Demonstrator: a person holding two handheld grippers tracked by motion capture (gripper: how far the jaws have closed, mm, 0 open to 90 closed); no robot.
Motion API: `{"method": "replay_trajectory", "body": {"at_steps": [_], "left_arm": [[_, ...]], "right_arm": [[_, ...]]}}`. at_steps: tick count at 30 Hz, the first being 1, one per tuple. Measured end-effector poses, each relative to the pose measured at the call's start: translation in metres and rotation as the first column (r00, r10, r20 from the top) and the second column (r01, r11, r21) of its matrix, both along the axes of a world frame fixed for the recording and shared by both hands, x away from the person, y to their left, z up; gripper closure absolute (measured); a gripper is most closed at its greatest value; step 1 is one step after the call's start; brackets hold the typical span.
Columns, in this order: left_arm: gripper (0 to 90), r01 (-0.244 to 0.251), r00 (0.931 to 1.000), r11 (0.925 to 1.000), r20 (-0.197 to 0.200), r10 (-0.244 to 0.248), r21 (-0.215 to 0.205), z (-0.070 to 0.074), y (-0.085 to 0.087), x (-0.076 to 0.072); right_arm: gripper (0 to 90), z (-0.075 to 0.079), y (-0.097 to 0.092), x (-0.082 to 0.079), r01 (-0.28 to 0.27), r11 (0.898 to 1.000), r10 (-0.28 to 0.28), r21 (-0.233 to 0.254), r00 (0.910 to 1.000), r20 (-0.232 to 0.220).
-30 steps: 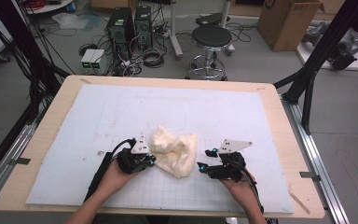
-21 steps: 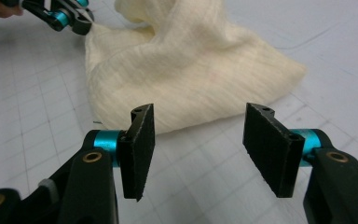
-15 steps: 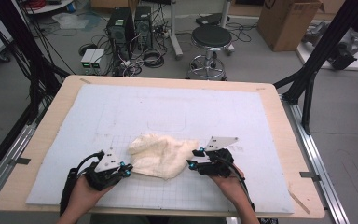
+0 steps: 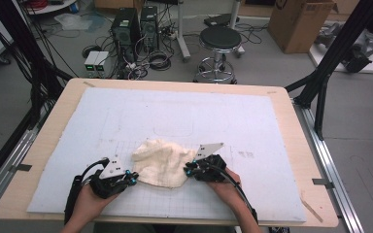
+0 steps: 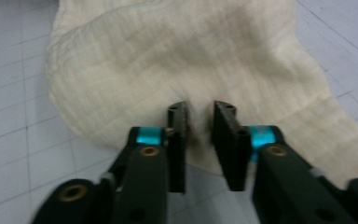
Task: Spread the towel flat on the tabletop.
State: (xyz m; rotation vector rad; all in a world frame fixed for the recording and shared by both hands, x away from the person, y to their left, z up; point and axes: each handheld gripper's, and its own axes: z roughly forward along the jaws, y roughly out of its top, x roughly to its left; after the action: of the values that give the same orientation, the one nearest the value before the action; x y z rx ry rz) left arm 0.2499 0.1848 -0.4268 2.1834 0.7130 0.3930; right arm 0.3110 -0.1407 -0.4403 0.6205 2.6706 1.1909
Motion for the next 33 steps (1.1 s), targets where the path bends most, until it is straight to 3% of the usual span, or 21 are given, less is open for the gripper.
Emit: {"method": "replay_trajectory", "body": {"at_steps": [2,5,6,8,11,18,21,22,23,25,27,31,33], "left_arm": [[86.8,0.005,0.9999,1.0000,0.012,-0.005,0.000,0.002,-0.001,0.001],[86.9,0.003,0.9996,0.9998,0.029,-0.002,-0.022,0.008,-0.001,0.000],[86.8,0.002,0.9993,0.9995,0.037,-0.001,-0.033,0.012,-0.001,-0.001],[86.9,0.001,0.9987,0.9991,0.050,0.001,-0.043,0.017,0.000,-0.002],[86.9,0.002,0.9977,0.9971,0.067,0.003,-0.076,0.028,-0.001,-0.004],[86.8,0.045,0.9951,0.9964,0.091,-0.039,-0.071,0.035,-0.010,-0.014],[86.8,0.060,0.9951,0.9968,0.082,-0.056,-0.053,0.029,-0.014,-0.020],[86.9,0.062,0.9954,0.9971,0.076,-0.058,-0.046,0.027,-0.015,-0.022],[86.9,0.065,0.9953,0.9972,0.074,-0.063,-0.037,0.025,-0.014,-0.023],[86.8,0.066,0.9962,0.9973,0.059,-0.064,-0.032,0.018,-0.014,-0.025],[86.8,0.070,0.9971,0.9974,0.033,-0.069,-0.021,0.012,-0.012,-0.026],[86.8,0.090,0.9959,0.9957,0.005,-0.090,0.020,0.000,-0.012,-0.030],[86.8,0.097,0.9953,0.9949,-0.003,-0.097,0.029,-0.003,-0.010,-0.032]], "right_arm": [[86.1,0.001,-0.003,0.002,0.003,1.000,-0.003,0.019,0.9997,-0.023],[86.5,0.010,-0.010,0.000,0.008,0.999,-0.007,0.047,0.9998,-0.018],[86.5,0.022,-0.018,-0.002,0.007,0.997,-0.007,0.071,1.0000,-0.006],[86.5,0.027,-0.020,-0.003,0.009,0.997,-0.009,0.074,1.0000,0.003],[86.6,0.051,-0.036,-0.010,0.018,0.995,-0.022,0.096,0.9989,0.041],[87.4,0.080,-0.054,-0.026,-0.014,0.990,0.006,0.139,0.9985,0.055],[87.4,0.075,-0.052,-0.026,-0.021,0.992,0.018,0.124,0.9994,0.030],[87.4,0.063,-0.048,-0.024,-0.030,0.996,0.030,0.081,0.9995,-0.008],[87.4,0.063,-0.048,-0.024,-0.030,0.996,0.030,0.081,0.9995,-0.008],[86.2,0.047,-0.045,-0.023,-0.030,0.998,0.032,0.050,0.9986,-0.041],[78.4,0.030,-0.044,-0.021,-0.020,0.998,0.025,0.060,0.9963,-0.082],[75.9,0.020,-0.045,-0.023,-0.028,0.997,0.036,0.069,0.9925,-0.117],[73.3,0.015,-0.045,-0.026,-0.058,0.996,0.065,0.062,0.9892,-0.132]]}}
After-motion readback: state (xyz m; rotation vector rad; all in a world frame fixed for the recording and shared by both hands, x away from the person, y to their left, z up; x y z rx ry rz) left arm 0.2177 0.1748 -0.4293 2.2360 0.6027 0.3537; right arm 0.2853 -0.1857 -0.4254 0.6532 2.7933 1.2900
